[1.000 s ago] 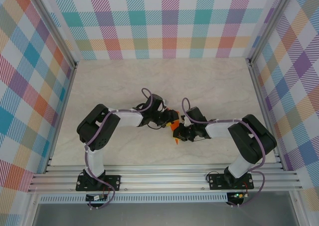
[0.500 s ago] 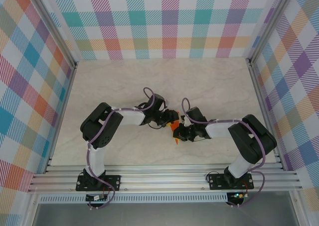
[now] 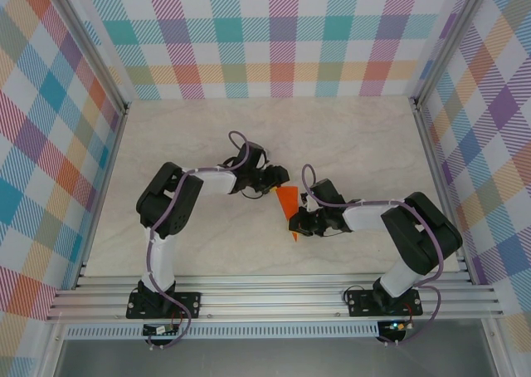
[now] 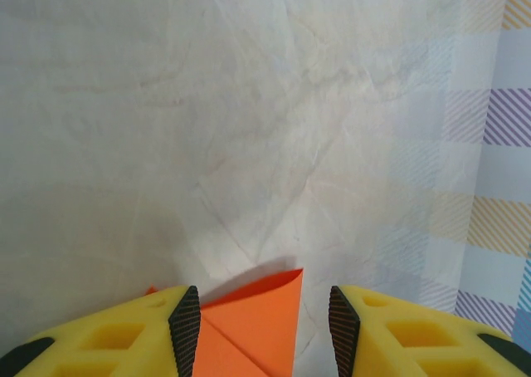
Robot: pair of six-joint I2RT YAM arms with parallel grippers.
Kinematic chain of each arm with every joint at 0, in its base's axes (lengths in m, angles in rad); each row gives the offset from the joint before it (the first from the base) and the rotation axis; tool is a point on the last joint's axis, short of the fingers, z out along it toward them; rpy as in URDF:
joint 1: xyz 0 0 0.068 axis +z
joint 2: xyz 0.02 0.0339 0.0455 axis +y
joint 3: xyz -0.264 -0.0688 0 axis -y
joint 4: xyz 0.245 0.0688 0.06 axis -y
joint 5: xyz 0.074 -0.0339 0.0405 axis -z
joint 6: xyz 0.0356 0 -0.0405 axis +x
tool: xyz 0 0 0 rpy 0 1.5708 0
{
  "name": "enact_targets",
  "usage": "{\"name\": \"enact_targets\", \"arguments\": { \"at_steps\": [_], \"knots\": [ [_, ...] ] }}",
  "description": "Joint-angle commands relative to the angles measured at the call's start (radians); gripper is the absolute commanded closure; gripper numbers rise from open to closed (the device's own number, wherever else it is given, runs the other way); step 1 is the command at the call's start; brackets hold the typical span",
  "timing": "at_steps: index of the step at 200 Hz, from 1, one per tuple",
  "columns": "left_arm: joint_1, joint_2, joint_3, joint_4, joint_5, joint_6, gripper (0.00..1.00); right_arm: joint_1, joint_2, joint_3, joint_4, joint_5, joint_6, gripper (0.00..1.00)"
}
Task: Fold a paper plane with a square sheet of paper (pick it up from the middle)
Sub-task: Fold the wing for the fifth time at the center of the table.
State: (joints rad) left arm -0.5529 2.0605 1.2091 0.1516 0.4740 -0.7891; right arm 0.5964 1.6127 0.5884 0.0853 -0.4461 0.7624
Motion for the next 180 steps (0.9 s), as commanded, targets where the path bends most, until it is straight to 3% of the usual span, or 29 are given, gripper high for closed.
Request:
{"name": "enact_targets", "arguments": {
  "at_steps": [1,66,115,150,180],
  "knots": [
    [0.027,0.035,0.042,-0.066,-0.012,0.05,0.52,0.005,0.018,-0.036,-0.186,0.039,-0.032,0.92],
    [0.036,-0.119,0.021,-0.153,-0.032,0.095,0.5,0.005,-0.002,0.094,-0.217,0.005,-0.063,0.89],
    [0.028,-0.333,-0.12,-0.22,-0.112,0.076,0.46,0.005,-0.092,0.162,-0.254,-0.012,-0.092,0.76],
    [-0.021,-0.42,-0.215,-0.247,-0.186,0.013,0.38,-0.004,-0.241,0.143,-0.349,0.121,-0.109,0.63],
    [-0.101,-0.419,-0.204,-0.308,-0.264,-0.003,0.34,-0.076,-0.356,0.076,-0.388,0.227,-0.082,0.56]
  ]
}}
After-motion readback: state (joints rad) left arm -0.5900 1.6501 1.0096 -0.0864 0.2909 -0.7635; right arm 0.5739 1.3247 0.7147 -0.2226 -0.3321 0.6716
